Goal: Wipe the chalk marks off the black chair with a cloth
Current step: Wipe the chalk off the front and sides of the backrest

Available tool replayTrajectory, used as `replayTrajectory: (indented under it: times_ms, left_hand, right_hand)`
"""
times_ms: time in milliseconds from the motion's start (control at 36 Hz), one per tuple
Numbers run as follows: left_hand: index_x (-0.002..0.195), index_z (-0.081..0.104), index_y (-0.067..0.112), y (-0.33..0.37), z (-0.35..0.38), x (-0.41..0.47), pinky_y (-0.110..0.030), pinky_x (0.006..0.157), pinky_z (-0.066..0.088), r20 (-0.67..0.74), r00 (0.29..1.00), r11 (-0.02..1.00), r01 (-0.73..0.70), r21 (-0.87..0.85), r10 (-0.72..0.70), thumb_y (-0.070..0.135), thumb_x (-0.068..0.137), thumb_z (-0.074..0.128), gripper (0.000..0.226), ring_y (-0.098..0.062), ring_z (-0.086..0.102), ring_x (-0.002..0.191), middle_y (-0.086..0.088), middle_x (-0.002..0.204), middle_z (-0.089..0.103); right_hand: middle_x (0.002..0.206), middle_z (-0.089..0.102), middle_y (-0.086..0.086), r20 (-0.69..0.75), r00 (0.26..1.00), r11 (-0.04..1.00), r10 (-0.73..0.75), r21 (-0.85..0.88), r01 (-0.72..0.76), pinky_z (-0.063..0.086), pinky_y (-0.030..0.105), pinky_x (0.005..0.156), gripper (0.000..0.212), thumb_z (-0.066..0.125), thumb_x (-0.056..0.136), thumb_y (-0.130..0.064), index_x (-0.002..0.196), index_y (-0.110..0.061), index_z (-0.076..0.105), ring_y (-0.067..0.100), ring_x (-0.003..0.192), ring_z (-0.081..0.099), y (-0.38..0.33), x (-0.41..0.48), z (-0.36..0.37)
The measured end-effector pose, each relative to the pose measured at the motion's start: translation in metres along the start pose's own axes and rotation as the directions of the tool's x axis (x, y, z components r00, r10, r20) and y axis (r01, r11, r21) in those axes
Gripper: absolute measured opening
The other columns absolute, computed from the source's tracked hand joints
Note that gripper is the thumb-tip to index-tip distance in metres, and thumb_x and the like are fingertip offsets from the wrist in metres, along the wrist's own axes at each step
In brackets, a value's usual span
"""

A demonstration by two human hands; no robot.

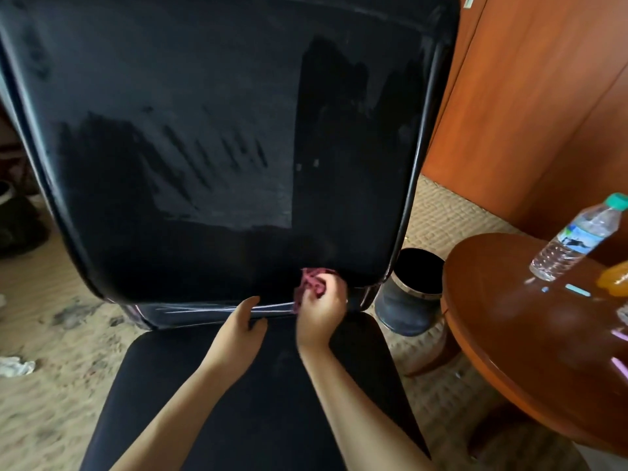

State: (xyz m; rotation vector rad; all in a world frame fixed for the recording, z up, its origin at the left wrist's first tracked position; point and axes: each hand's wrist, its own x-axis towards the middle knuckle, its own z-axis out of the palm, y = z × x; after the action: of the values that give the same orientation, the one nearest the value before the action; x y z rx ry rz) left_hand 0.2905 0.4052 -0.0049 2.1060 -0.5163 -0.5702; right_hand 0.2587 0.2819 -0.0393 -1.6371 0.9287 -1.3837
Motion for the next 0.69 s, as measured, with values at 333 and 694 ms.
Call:
replayTrajectory:
  times_ms: [333, 694]
  left_hand:
    - [0.145, 0.036, 0.019, 0.024, 0.019, 0.011, -0.023, 0.084, 0.036, 0.017, 0.999, 0.998, -0.048, -0.041, 0.048, 0.013, 0.096, 0.048, 0.050, -0.011, 0.050, 0.105, -0.005, 0.137, 0.050]
    - [0.145, 0.035, 0.022, 0.039, 0.052, 0.017, -0.013, 0.079, 0.036, 0.063, 0.991, 0.992, -0.115, -0.056, 0.119, 0.013, 0.097, 0.046, 0.050, -0.004, 0.049, 0.109, 0.004, 0.145, 0.041]
  right_hand:
    - [0.085, 0.061, 0.008, -0.110, 0.986, 0.992, 0.122, 0.049, -0.117, 0.047, 0.032, 0.075, 0.030, 0.062, 0.074, 0.015, 0.083, -0.013, 0.057, 0.020, 0.079, 0.057, 0.022, 0.019, -0.050]
    - [0.098, 0.062, 0.001, -0.109, 0.972, 0.978, -0.206, -0.055, 0.201, 0.044, 0.012, 0.084, 0.012, 0.063, 0.090, -0.002, 0.102, -0.001, 0.062, 0.003, 0.093, 0.056, 0.016, 0.089, -0.095]
